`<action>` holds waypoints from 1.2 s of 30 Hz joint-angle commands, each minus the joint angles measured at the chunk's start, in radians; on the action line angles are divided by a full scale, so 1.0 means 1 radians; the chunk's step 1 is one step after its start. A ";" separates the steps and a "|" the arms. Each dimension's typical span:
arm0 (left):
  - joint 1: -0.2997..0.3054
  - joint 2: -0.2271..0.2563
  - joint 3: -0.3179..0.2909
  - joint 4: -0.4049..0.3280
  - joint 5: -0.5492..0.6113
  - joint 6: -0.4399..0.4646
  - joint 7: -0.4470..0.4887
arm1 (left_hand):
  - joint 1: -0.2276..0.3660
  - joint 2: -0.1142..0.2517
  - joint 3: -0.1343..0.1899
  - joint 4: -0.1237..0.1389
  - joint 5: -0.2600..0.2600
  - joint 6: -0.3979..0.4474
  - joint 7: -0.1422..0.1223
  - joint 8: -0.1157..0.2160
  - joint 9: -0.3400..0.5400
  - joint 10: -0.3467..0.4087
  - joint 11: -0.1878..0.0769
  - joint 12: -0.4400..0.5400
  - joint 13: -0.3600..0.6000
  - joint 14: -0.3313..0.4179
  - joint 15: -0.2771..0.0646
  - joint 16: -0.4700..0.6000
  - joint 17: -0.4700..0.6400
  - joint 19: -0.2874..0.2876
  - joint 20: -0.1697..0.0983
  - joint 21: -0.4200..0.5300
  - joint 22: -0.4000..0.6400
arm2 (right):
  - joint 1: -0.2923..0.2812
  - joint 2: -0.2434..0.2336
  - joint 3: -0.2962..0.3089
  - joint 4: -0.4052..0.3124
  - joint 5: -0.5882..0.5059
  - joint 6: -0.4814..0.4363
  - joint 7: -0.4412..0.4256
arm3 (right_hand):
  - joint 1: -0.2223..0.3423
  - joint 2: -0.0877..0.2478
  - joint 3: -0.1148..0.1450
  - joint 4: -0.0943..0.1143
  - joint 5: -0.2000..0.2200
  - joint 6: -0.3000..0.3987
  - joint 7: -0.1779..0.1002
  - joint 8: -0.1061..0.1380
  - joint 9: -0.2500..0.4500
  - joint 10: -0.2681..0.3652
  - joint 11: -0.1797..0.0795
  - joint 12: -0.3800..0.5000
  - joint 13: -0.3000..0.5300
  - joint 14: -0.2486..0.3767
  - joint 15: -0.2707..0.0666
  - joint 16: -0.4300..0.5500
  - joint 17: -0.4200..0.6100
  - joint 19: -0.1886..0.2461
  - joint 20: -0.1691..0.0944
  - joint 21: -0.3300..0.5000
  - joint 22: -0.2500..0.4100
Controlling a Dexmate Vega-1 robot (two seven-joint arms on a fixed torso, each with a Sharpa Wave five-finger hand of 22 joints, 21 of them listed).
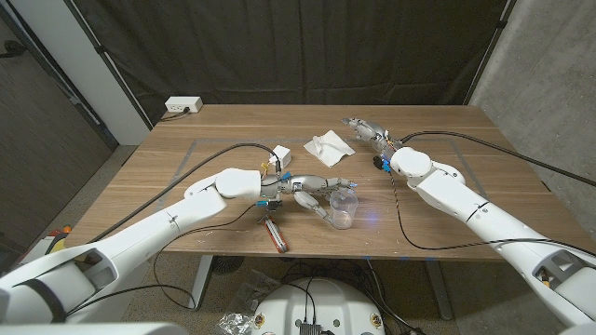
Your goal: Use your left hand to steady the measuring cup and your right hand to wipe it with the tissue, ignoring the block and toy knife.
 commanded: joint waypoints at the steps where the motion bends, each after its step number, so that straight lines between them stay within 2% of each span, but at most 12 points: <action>1: 0.069 -0.051 -0.013 0.058 -0.069 -0.011 0.088 | 0.004 -0.002 -0.008 0.016 -0.014 0.071 -0.010 0.034 0.006 0.050 -0.003 0.013 0.006 0.054 -0.170 0.008 0.010 0.017 -0.037 0.019 0.007 | -0.007 -0.008 0.000 -0.017 0.001 -0.012 -0.002 | -0.009 0.000 -0.003 -0.002 -0.003 -0.004 0.004 0.006 0.003 0.001 0.002 0.004 0.005 -0.002 0.000 0.001 0.005 -0.002 -0.004 -0.001 0.002; 5: 0.071 -0.070 0.000 0.073 -0.113 -0.002 0.060 | -0.017 -0.014 -0.024 0.026 -0.017 0.097 0.004 0.047 0.007 0.062 -0.002 0.011 0.008 0.058 -0.168 0.002 0.012 0.013 -0.023 0.024 0.008 | -0.007 -0.008 0.000 -0.018 0.000 -0.011 0.000 | -0.010 0.000 -0.004 -0.002 -0.003 -0.003 0.003 0.007 0.003 0.002 0.001 0.004 0.005 -0.002 -0.001 0.001 0.005 -0.002 -0.005 -0.001 0.002; 6: 0.071 -0.076 0.002 0.079 -0.130 0.001 0.049 | -0.020 -0.013 -0.026 0.029 -0.017 0.106 0.014 0.052 0.007 0.074 -0.003 0.013 0.009 0.062 -0.168 0.002 0.013 0.012 -0.020 0.025 0.008 | -0.006 -0.009 -0.001 -0.018 -0.001 -0.008 0.001 | -0.010 0.000 -0.004 -0.001 -0.003 -0.003 0.003 0.007 0.003 0.002 0.001 0.004 0.005 -0.002 -0.001 0.001 0.005 -0.002 -0.005 -0.001 0.002; 9: 0.077 -0.084 0.005 0.081 -0.153 0.008 0.044 | -0.024 -0.010 -0.034 0.034 -0.016 0.181 0.034 0.083 0.005 0.127 -0.002 0.021 0.010 0.094 -0.165 0.007 0.015 0.012 -0.007 0.034 0.009 | -0.005 -0.008 -0.003 -0.019 -0.003 -0.012 0.001 | -0.011 0.000 -0.005 -0.001 -0.003 -0.004 0.003 0.007 0.003 0.001 0.001 0.004 0.005 -0.002 -0.002 0.001 0.005 -0.002 -0.006 -0.001 0.002; 12: 0.078 -0.092 0.008 0.089 -0.183 0.021 0.028 | -0.022 -0.005 -0.036 0.035 -0.014 0.234 0.041 0.105 0.002 0.166 -0.006 0.026 0.011 0.137 -0.167 0.016 0.018 0.020 0.005 0.044 0.009 | -0.007 -0.007 -0.003 -0.023 -0.001 -0.021 -0.001 | -0.011 0.000 -0.006 -0.001 -0.003 -0.004 0.002 0.007 0.003 0.001 0.001 0.004 0.005 -0.002 -0.003 0.001 0.005 -0.002 -0.007 -0.001 0.002; 14: 0.081 -0.096 0.008 0.093 -0.202 0.028 0.021 | -0.016 0.009 -0.036 0.038 -0.016 0.335 0.051 0.147 -0.003 0.232 -0.006 0.033 0.012 0.176 -0.170 0.022 0.022 0.023 0.013 0.056 0.009 | -0.009 -0.009 -0.004 -0.025 -0.002 -0.021 -0.001 | -0.012 0.000 -0.006 0.000 -0.003 -0.004 0.000 0.007 0.003 0.001 -0.001 0.004 0.005 -0.003 -0.004 0.001 0.005 -0.003 -0.009 -0.001 0.002; 17: 0.090 -0.099 0.005 0.089 -0.214 0.036 0.031 | -0.016 0.026 -0.035 0.043 -0.021 0.409 0.058 0.177 -0.011 0.291 -0.001 0.042 0.015 0.222 -0.168 0.037 0.034 0.022 0.028 0.065 0.009 | -0.013 -0.012 -0.002 -0.030 -0.003 -0.023 -0.005 | -0.013 0.001 -0.008 0.000 -0.003 -0.004 0.000 0.007 0.003 0.000 -0.001 0.004 0.005 -0.003 -0.005 0.001 0.005 -0.003 -0.009 -0.001 0.002; 19: 0.092 -0.100 0.004 0.089 -0.216 0.037 0.034 | -0.011 0.040 -0.032 0.044 -0.027 0.466 0.065 0.198 -0.017 0.335 -0.007 0.053 0.021 0.264 -0.174 0.048 0.043 0.021 0.031 0.073 0.008 | -0.014 -0.012 -0.002 -0.033 -0.003 -0.026 -0.007 | -0.013 0.001 -0.008 0.001 -0.003 -0.004 0.002 0.007 0.003 0.000 0.000 0.004 0.005 -0.001 -0.002 0.001 0.005 -0.002 -0.006 -0.001 0.002; 22: 0.104 -0.100 -0.007 0.081 -0.220 0.035 0.062 | 0.001 0.056 -0.024 0.041 -0.031 0.505 0.076 0.214 -0.022 0.372 -0.008 0.064 0.027 0.315 -0.179 0.062 0.054 0.030 0.031 0.084 0.008 | -0.013 -0.014 -0.004 -0.034 -0.007 -0.025 -0.006 | -0.013 0.002 -0.009 0.001 -0.004 -0.004 0.002 0.007 0.003 0.000 0.001 0.004 0.005 -0.002 -0.003 0.001 0.005 -0.002 -0.006 -0.001 0.002; 25: 0.120 -0.095 -0.024 0.065 -0.222 0.038 0.101 | 0.006 0.063 -0.021 0.040 -0.033 0.520 0.082 0.220 -0.023 0.386 -0.008 0.070 0.030 0.335 -0.179 0.066 0.060 0.034 0.030 0.090 0.008 | -0.009 -0.014 -0.009 -0.037 -0.012 -0.033 -0.004 | -0.013 0.002 -0.010 0.001 -0.003 -0.004 0.002 0.008 0.003 0.000 0.000 0.004 0.005 -0.002 -0.002 0.001 0.005 -0.002 -0.006 -0.001 0.002; 31: 0.142 -0.079 -0.057 0.032 -0.225 0.043 0.159 | 0.014 0.075 -0.014 0.039 -0.035 0.513 0.088 0.217 -0.025 0.384 -0.009 0.069 0.033 0.335 -0.174 0.062 0.065 0.029 0.031 0.092 0.008 | 0.013 -0.017 -0.033 -0.046 -0.044 -0.061 0.003 | -0.012 0.004 -0.010 0.000 -0.003 -0.005 0.004 0.007 0.003 0.001 0.001 0.004 0.005 0.000 0.000 0.001 0.004 -0.001 -0.002 -0.001 0.002; 36: 0.156 -0.061 -0.084 0.005 -0.223 0.044 0.201 | 0.018 0.068 -0.015 0.034 -0.038 0.516 0.081 0.219 -0.024 0.381 -0.010 0.067 0.036 0.330 -0.172 0.052 0.067 0.026 0.025 0.095 0.008 | 0.044 -0.022 -0.069 -0.062 -0.096 -0.108 0.014 | -0.010 0.005 -0.009 -0.001 -0.002 -0.005 0.005 0.008 0.003 0.001 0.002 0.004 0.005 -0.001 -0.001 0.001 0.004 0.000 -0.002 0.000 0.002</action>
